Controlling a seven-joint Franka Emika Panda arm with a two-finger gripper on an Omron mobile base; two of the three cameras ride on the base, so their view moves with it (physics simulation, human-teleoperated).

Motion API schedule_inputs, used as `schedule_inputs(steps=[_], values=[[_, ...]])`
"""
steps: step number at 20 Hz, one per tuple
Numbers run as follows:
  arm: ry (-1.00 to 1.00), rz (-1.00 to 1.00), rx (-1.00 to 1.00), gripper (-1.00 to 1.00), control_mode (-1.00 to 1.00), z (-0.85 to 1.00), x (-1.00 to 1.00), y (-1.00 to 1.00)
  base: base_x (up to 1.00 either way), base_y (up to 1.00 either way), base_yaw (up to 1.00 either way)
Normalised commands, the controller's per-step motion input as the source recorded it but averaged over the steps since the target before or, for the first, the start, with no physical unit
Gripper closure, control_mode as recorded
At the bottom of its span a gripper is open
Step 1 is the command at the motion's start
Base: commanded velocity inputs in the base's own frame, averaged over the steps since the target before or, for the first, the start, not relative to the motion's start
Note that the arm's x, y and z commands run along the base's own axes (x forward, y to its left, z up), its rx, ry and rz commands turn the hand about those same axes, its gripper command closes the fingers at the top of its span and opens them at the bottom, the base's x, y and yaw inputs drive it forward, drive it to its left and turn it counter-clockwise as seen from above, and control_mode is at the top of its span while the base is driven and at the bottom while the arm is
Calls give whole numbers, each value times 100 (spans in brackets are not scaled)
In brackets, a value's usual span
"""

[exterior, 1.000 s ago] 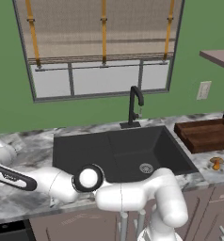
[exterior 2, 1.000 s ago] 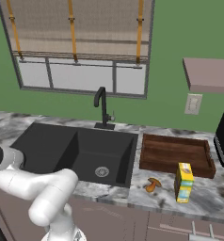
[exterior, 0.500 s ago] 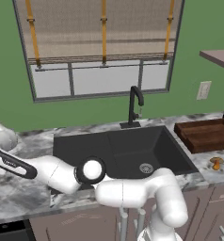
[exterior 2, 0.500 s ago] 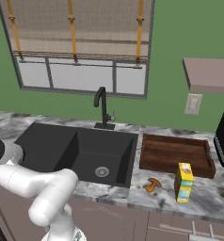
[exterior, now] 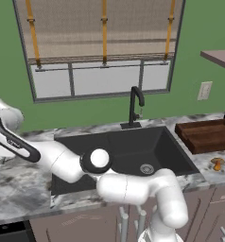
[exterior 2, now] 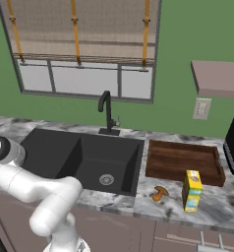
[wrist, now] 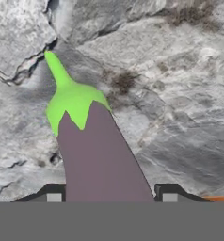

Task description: Pick up all produce items and place them in the sink. Turn on the sink faucet to wash them. Then turn the sink off and put them in the tray.

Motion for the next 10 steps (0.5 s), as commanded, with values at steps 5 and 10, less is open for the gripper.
schedule_inputs(steps=[5, 10], values=[[0, -6, 0, 100, -100, 13, 0, -93, 0, 0, 0], [0, -5, 0, 100, -100, 9, 0, -98, 0, 0, 0]])
